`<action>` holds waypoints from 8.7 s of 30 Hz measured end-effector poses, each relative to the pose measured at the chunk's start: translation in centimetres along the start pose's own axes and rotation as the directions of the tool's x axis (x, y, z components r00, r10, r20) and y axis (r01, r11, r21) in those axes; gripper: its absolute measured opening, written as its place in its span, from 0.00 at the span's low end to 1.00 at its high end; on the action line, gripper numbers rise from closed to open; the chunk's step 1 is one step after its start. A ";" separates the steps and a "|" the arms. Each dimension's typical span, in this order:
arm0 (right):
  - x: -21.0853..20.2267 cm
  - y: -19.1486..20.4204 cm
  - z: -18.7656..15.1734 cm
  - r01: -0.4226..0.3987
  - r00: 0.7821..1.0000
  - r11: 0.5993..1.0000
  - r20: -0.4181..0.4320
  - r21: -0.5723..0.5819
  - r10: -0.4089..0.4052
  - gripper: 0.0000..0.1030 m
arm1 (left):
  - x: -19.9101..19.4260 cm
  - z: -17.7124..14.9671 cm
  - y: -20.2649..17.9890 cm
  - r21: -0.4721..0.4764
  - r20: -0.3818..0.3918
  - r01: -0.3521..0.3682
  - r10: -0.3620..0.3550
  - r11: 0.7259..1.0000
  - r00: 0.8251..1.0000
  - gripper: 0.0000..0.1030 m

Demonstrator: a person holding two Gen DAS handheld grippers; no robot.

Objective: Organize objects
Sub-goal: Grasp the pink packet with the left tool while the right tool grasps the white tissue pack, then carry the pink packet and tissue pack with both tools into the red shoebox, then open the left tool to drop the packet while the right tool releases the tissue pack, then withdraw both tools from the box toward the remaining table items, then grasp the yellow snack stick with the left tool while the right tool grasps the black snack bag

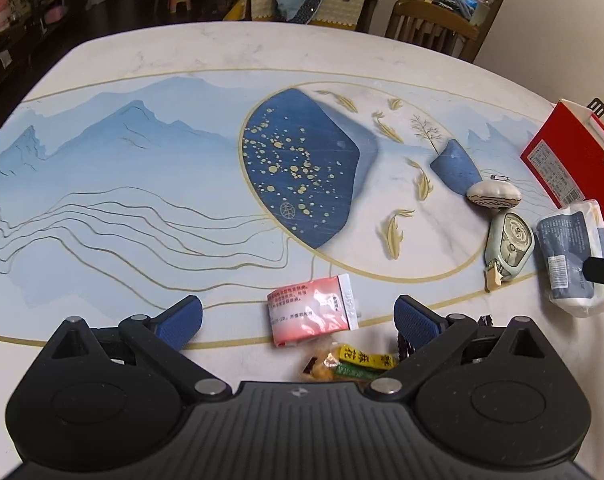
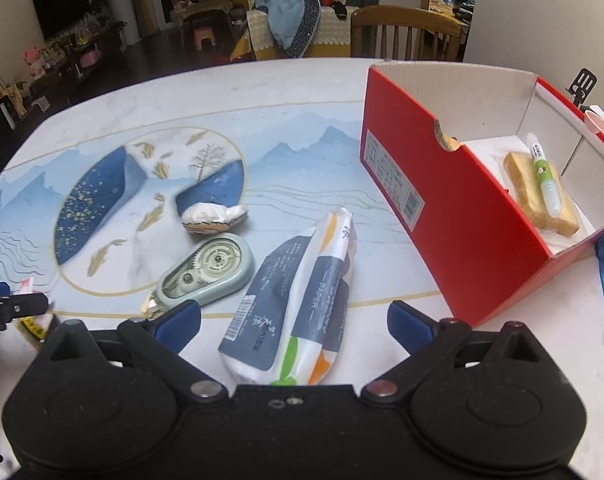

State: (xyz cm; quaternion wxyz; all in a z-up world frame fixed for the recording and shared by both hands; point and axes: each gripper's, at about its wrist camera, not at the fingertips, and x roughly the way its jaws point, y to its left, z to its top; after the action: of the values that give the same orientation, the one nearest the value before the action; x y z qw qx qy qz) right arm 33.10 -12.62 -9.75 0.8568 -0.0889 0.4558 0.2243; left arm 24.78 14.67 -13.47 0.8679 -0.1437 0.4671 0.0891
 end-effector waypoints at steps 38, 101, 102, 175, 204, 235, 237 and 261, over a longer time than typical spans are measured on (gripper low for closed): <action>-2.6 -0.8 -0.5 -0.056 0.998 0.997 0.006 -0.053 0.057 0.23 | -2.3 -0.1 -1.2 0.043 0.026 -0.054 0.053 0.998 0.998 0.50; -5.4 -23.9 12.5 0.000 0.991 0.985 0.130 0.172 -0.023 0.23 | -1.2 12.1 -40.1 0.557 0.004 0.223 -0.271 0.800 0.963 0.50; -4.8 -24.1 12.6 0.000 0.992 0.985 0.122 0.175 -0.022 0.23 | -0.8 12.2 -40.4 0.559 0.001 0.220 -0.266 0.800 0.964 0.50; -3.4 -22.5 11.2 -0.073 0.996 0.987 0.057 0.143 0.065 0.71 | 0.8 10.3 -38.6 0.503 -0.096 0.309 -0.304 0.807 0.948 0.59; -13.4 -10.6 3.9 -0.205 0.967 0.979 0.156 0.010 0.201 0.99 | -11.0 5.1 -24.0 0.375 0.068 0.290 -0.338 0.881 0.939 0.76; -7.9 5.9 -2.0 -0.222 0.973 0.958 0.030 -0.180 0.230 0.99 | -10.3 -2.7 -4.6 0.204 0.103 0.119 -0.142 0.972 0.985 0.98; -7.2 6.7 -2.2 -0.221 0.974 0.957 0.013 -0.186 0.227 0.99 | -9.4 -2.9 -3.5 0.185 0.091 0.110 -0.129 0.977 0.987 0.98; 1.1 13.1 -1.6 -0.212 0.963 0.975 -0.187 -0.069 0.196 0.99 | -1.3 -4.2 -1.0 0.234 0.047 0.045 -0.058 0.971 0.997 0.98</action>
State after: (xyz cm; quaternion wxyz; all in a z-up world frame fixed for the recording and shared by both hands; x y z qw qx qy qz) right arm 26.36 -1.25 -10.85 0.7799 -0.0988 0.5271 0.3226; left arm 21.01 12.32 -14.41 0.8929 -0.0505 0.4472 0.0150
